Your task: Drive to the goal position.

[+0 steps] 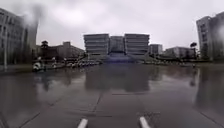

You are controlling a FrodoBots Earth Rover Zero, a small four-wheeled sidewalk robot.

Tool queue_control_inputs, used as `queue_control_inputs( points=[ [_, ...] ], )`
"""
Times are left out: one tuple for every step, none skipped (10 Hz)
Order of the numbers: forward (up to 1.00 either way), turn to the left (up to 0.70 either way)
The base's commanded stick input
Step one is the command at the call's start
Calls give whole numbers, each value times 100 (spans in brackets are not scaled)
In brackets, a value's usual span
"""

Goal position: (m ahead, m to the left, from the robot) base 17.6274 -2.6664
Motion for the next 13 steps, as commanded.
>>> queue_control_inputs(
  points=[
    [100, -21],
    [100, -18],
    [100, 0],
    [100, 0],
    [100, 0],
    [100, 0],
    [100, 0],
    [100, 0],
    [100, 0],
    [100, 0],
    [100, 0],
    [100, 0],
    [100, 0]
  ],
)
